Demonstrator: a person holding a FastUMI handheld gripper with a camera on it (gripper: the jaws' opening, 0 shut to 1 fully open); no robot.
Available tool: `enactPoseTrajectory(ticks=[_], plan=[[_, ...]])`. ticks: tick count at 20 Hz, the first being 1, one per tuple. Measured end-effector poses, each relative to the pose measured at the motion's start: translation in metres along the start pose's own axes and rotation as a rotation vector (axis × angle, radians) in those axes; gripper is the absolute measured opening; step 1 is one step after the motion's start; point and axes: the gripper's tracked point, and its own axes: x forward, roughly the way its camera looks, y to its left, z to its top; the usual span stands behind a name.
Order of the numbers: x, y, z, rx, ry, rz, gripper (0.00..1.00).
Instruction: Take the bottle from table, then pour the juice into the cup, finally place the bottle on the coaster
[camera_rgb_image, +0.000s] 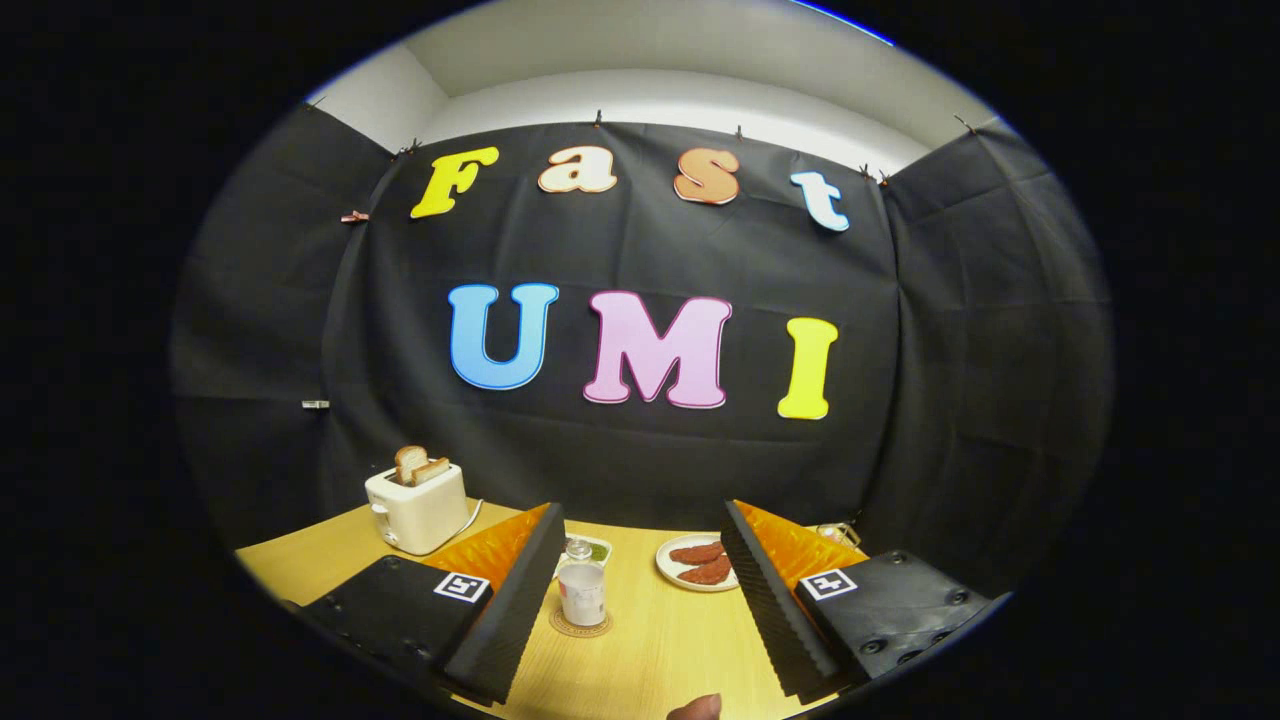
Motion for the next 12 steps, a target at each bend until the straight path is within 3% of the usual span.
enactPoseTrajectory(ticks=[6,12], plan=[[-0.040,-0.001,0.011,0.008,-0.043,-0.036,0.96],[-0.048,0.000,0.010,-0.024,-0.044,-0.042,0.96]])
